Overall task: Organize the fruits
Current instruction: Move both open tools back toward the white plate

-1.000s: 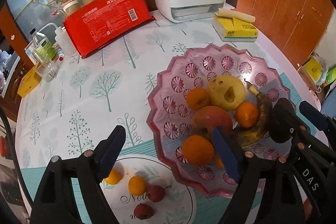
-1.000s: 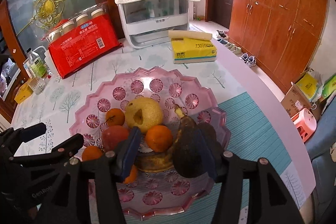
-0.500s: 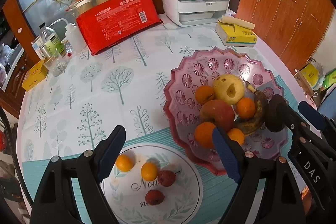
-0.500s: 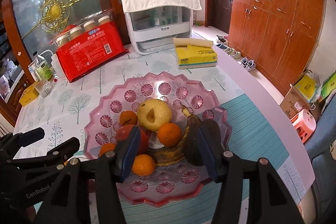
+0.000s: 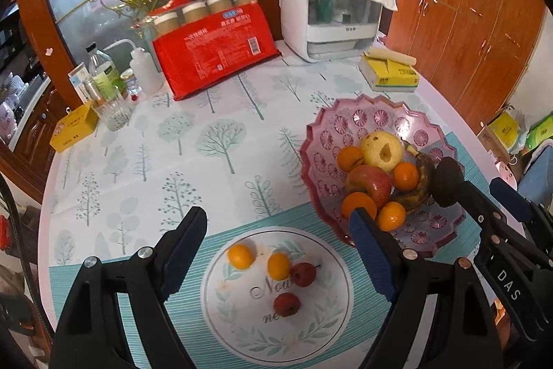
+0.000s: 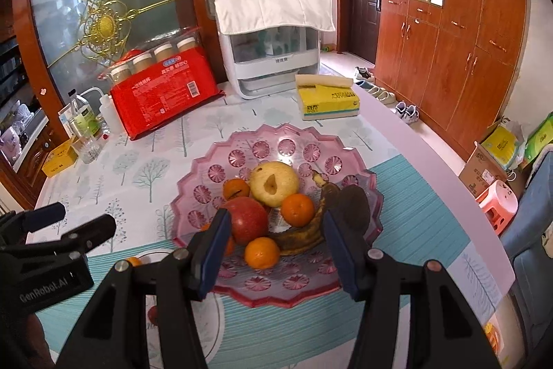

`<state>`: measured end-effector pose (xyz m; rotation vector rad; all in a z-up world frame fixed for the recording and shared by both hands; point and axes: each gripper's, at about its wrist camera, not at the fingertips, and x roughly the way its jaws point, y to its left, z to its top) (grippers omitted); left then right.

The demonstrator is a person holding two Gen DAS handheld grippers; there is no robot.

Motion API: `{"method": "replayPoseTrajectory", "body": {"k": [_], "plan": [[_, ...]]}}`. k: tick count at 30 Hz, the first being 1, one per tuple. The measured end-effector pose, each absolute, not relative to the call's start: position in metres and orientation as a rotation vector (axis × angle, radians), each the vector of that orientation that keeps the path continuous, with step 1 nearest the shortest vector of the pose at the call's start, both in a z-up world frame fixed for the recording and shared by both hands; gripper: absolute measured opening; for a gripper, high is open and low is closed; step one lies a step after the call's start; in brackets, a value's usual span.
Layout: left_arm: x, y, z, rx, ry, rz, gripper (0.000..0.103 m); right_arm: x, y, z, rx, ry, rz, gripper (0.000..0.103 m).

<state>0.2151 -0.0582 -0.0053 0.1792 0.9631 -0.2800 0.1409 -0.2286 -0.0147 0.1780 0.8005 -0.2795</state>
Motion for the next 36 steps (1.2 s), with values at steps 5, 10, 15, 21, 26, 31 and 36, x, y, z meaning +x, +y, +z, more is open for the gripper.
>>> {"method": "replayPoseTrajectory", "body": {"k": [5, 10, 15, 21, 26, 31, 36], "plan": [[0.211, -0.037, 0.008, 0.175, 0.942, -0.264, 0.083, 0.132, -0.212, -0.001, 0.166, 0.772, -0.267, 0.056], [0.209, -0.014, 0.014, 0.169, 0.928, -0.252, 0.083, 0.128, -0.193, 0.009, 0.151, 0.749, -0.247, 0.056], [0.211, 0.007, 0.011, 0.168, 0.931, -0.247, 0.083, 0.131, -0.175, 0.008, 0.143, 0.756, -0.225, 0.056], [0.218, 0.032, 0.0, 0.168, 0.954, -0.25, 0.083, 0.14, -0.152, -0.007, 0.142, 0.8, -0.184, 0.056], [0.225, 0.044, -0.019, 0.174, 0.993, -0.274, 0.083, 0.146, -0.138, -0.029, 0.161, 0.856, -0.15, 0.056], [0.22, 0.045, -0.048, 0.202, 1.042, -0.332, 0.083, 0.149, -0.123, -0.053, 0.168, 0.914, -0.122, 0.056], [0.205, 0.035, -0.078, 0.228, 1.095, -0.394, 0.083, 0.149, -0.116, -0.078, 0.206, 0.971, -0.074, 0.056]]}}
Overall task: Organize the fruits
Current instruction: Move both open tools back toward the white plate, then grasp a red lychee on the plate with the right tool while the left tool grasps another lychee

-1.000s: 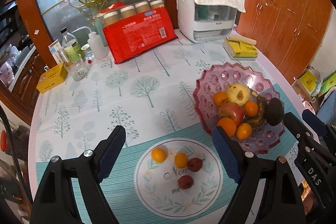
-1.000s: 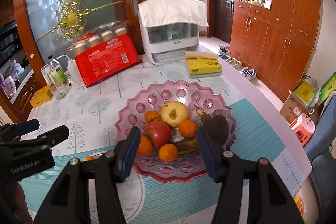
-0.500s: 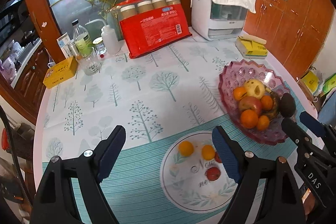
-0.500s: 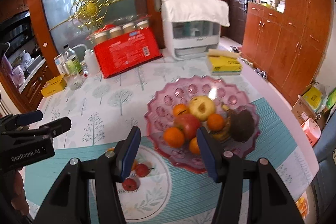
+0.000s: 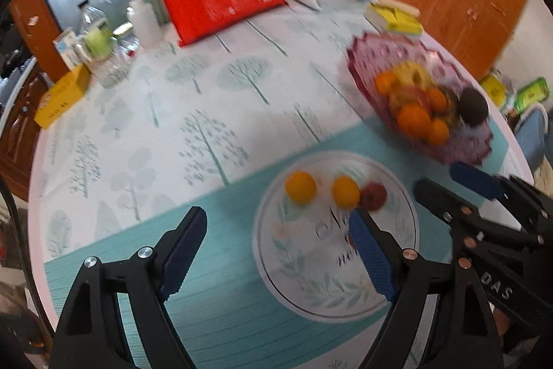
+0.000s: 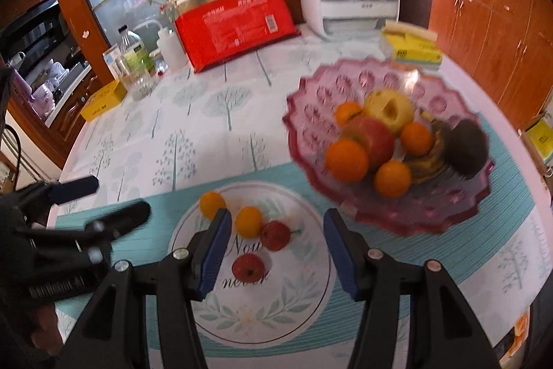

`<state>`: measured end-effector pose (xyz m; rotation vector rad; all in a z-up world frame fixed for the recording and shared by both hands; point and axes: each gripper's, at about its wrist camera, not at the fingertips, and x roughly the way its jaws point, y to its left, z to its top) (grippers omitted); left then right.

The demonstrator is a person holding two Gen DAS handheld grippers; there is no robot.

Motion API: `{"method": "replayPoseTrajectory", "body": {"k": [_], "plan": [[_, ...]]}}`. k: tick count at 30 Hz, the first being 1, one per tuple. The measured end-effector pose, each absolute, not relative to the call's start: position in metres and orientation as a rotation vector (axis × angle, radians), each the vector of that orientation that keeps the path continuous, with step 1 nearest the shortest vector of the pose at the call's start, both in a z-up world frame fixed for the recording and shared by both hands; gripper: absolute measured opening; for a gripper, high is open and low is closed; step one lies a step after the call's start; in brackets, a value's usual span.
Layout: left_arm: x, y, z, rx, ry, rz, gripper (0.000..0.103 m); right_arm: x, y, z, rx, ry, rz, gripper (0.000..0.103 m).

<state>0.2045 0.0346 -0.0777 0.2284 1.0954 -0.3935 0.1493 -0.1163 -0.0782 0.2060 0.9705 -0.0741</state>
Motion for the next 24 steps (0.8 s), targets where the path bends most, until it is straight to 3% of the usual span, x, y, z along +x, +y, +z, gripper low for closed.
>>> {"method": "replayPoseTrajectory", "body": {"k": [14, 20, 24], "plan": [[0.191, 0.019, -0.131, 0.233, 1.211, -0.462, 0.083, 0.173, -0.137, -0.146, 0.382, 1.129, 0.019, 0.043], [0.187, 0.009, -0.143, 0.217, 1.246, -0.477, 0.083, 0.186, -0.142, -0.167, 0.429, 1.181, 0.08, 0.025], [0.187, 0.001, -0.15, 0.195, 1.268, -0.478, 0.083, 0.185, -0.144, -0.17, 0.439, 1.173, 0.121, 0.024]]}}
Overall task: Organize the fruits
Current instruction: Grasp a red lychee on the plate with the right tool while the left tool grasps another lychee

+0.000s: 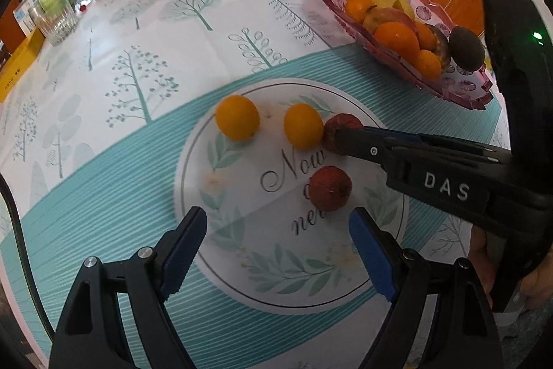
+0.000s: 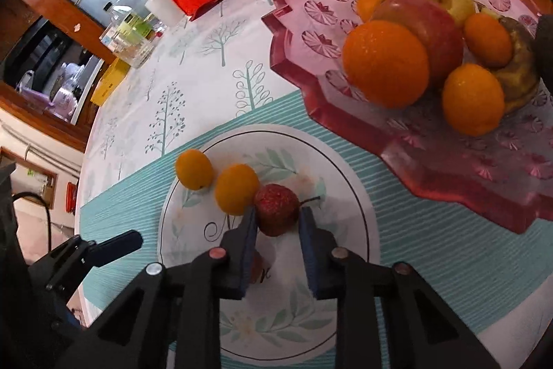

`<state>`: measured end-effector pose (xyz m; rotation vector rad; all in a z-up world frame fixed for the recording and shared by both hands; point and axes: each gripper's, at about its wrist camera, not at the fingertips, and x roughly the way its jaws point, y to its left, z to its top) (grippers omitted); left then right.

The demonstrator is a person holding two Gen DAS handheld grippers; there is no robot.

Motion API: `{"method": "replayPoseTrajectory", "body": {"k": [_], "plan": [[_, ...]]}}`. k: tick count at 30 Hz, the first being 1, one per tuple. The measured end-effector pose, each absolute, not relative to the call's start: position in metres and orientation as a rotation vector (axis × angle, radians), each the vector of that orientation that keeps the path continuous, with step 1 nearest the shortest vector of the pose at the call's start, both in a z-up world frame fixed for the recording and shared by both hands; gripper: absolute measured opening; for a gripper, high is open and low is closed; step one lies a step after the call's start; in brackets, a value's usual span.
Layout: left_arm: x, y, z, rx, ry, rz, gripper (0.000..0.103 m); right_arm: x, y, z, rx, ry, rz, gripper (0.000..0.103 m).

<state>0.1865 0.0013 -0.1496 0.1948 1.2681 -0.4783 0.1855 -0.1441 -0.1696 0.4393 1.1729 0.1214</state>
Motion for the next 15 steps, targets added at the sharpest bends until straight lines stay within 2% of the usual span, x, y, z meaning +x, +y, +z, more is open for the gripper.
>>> {"method": "replayPoseTrajectory", "body": {"k": [7, 9, 14, 15], "plan": [[0.188, -0.014, -0.161, 0.168, 1.296, -0.472, 0.083, 0.178, -0.154, -0.166, 0.405, 1.178, 0.142, 0.023], [0.188, -0.018, -0.163, 0.162, 1.296, -0.472, 0.078, 0.174, -0.159, -0.166, 0.406, 1.179, 0.143, 0.023], [0.189, -0.029, -0.168, 0.151, 1.308, -0.46, 0.055, 0.164, -0.172, -0.166, 0.402, 1.183, 0.135, 0.023], [0.19, -0.031, -0.169, 0.15, 1.313, -0.455, 0.053, 0.162, -0.174, -0.165, 0.398, 1.182, 0.133, 0.023]]}}
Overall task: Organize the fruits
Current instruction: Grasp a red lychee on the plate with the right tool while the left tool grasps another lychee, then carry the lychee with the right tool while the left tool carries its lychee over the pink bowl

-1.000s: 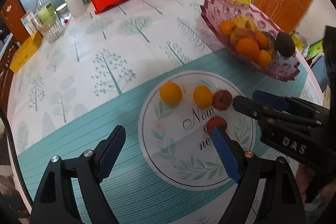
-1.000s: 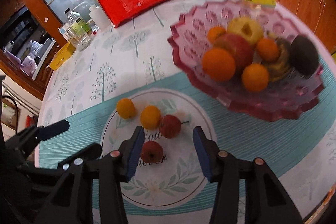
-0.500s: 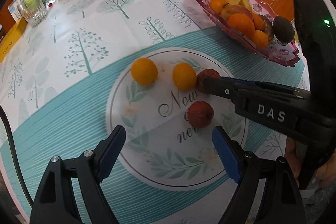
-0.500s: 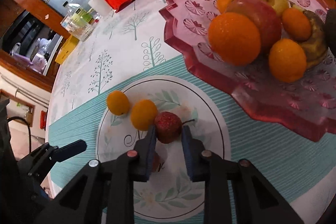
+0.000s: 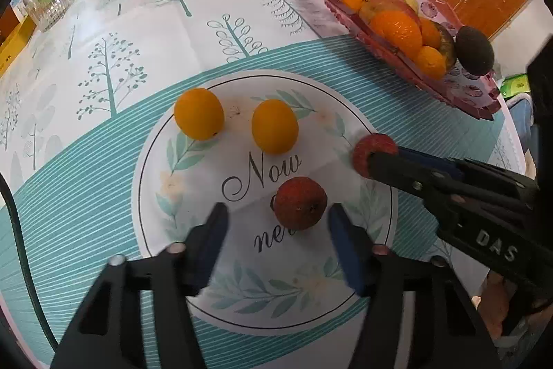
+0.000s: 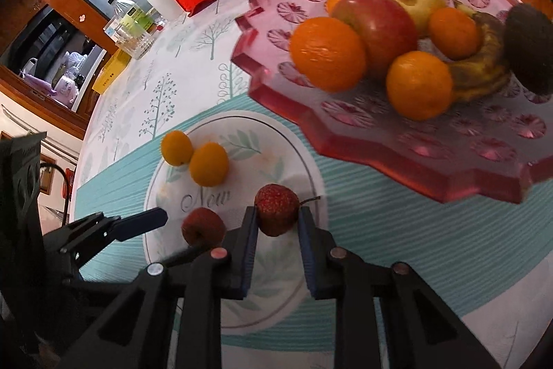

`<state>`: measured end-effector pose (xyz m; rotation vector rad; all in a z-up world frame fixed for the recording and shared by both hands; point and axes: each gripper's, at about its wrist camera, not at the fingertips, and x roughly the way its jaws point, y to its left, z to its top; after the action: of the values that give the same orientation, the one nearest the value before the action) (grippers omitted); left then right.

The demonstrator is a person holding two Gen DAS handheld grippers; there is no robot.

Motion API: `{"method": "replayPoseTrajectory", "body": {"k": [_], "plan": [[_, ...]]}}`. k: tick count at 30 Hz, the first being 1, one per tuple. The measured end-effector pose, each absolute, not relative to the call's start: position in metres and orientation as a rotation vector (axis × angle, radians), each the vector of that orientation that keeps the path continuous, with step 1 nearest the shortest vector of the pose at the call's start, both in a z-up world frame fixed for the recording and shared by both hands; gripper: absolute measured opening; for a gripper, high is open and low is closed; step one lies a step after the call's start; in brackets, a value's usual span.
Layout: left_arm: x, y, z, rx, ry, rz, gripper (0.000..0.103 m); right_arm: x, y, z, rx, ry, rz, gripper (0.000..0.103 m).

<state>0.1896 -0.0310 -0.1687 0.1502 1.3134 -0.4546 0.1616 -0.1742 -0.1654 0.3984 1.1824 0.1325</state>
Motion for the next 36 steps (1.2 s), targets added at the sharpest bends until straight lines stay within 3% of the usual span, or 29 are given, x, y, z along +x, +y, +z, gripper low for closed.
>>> {"method": "replayPoseTrajectory", "body": {"k": [3, 5, 6, 15, 36], "plan": [[0.19, -0.036, -0.17, 0.12, 1.318, -0.467, 0.042, 0.156, -0.179, -0.164, 0.387, 1.177, 0.128, 0.023], [0.187, -0.043, -0.17, 0.127, 1.316, -0.476, 0.028, 0.153, -0.181, -0.162, 0.381, 1.172, 0.129, 0.023], [0.185, -0.047, -0.17, 0.139, 1.314, -0.479, 0.028, 0.152, -0.182, -0.162, 0.379, 1.17, 0.131, 0.023], [0.171, -0.068, -0.153, 0.227, 1.254, -0.466, 0.026, 0.14, -0.185, -0.15, 0.352, 1.141, 0.149, 0.023], [0.152, -0.07, -0.017, 0.275, 0.982, -0.474, 0.026, 0.106, -0.182, -0.074, 0.253, 1.005, 0.176, 0.023]]}}
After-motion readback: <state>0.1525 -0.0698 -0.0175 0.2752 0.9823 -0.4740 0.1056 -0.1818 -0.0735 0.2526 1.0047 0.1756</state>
